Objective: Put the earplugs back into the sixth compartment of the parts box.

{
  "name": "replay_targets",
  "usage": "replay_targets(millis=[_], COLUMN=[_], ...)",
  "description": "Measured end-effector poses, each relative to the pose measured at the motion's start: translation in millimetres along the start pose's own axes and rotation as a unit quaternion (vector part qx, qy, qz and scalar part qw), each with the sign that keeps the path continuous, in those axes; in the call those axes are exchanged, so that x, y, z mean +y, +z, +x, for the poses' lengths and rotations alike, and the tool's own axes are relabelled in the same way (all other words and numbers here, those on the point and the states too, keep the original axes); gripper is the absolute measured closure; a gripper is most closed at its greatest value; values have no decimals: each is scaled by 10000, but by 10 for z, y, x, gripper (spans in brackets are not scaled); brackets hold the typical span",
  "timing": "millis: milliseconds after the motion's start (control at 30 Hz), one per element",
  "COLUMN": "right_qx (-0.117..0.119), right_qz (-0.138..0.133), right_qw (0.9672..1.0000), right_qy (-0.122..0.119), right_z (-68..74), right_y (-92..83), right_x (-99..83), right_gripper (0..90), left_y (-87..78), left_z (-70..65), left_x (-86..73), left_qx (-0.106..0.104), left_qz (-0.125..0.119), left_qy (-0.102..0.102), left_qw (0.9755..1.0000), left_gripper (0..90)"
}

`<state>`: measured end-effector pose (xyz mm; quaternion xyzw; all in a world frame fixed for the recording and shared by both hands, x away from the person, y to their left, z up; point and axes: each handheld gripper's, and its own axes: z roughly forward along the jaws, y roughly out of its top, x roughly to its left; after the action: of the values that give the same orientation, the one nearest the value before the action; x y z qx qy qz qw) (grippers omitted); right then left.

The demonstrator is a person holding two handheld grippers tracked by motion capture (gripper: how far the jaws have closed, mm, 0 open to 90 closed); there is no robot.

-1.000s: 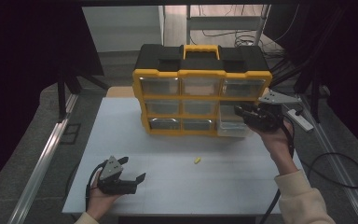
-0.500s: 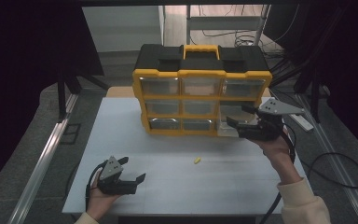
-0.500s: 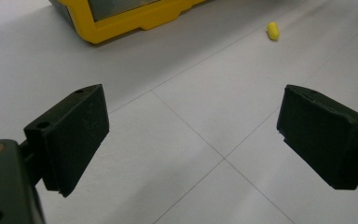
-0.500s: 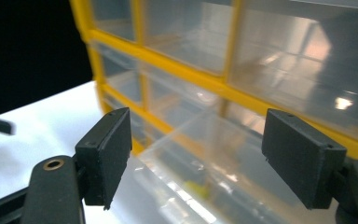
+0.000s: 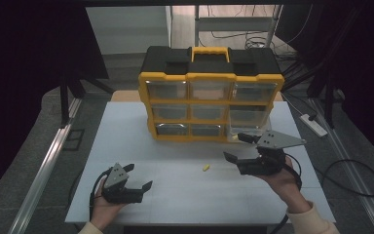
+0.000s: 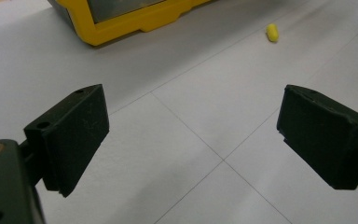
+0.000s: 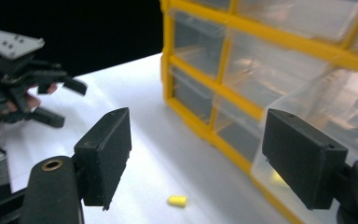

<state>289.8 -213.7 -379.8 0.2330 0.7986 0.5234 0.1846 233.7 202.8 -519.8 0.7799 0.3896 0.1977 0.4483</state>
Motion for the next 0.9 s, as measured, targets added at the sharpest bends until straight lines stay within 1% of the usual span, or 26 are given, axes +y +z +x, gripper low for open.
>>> replay_targets(millis=[100, 133, 233, 267, 300, 333, 600, 700, 733, 900], right_qx=[99, 165, 283, 296, 296, 367, 505, 550, 584, 628], right_qz=[55, 123, 248, 305, 305, 390, 689, 736, 805, 973], right_qw=[9999, 9998, 9993, 9991, 9991, 9985, 9963, 9957, 9950, 9933], right_qy=[-12, -26, -57, -73, -73, -92, -76, -59, -60, -61], right_z=[48, 87, 136, 154, 154, 182, 212, 225, 240, 264], right_y=[33, 81, 171, 201, 201, 271, 477, 529, 576, 685], right_x=[-33, -66, -113, -125, -125, -152, -245, -266, -288, -338], right_gripper=[238, 238, 239, 239, 239, 239, 239, 239, 239, 240], left_y=[-4, -2, 1, -2, -2, -4, -4, -2, -1, 1], left_z=[1, 0, -3, -6, -6, -5, -3, -7, -7, -10], left_x=[1, 1, 3, 4, 4, 4, -1, -3, -4, -5], left_qx=[-6, -6, -11, -1, -1, -4, 6, 3, -2, -19], left_qz=[10, 3, 2, -3, -3, -9, 8, 12, 11, 17], left_qy=[5, 5, 5, 18, 18, 17, 36, 41, 38, 40], left_qw=[10000, 10000, 10000, 10000, 10000, 10000, 10000, 10000, 10000, 10000], left_gripper=[90, 90, 90, 90, 90, 90, 91, 91, 91, 91])
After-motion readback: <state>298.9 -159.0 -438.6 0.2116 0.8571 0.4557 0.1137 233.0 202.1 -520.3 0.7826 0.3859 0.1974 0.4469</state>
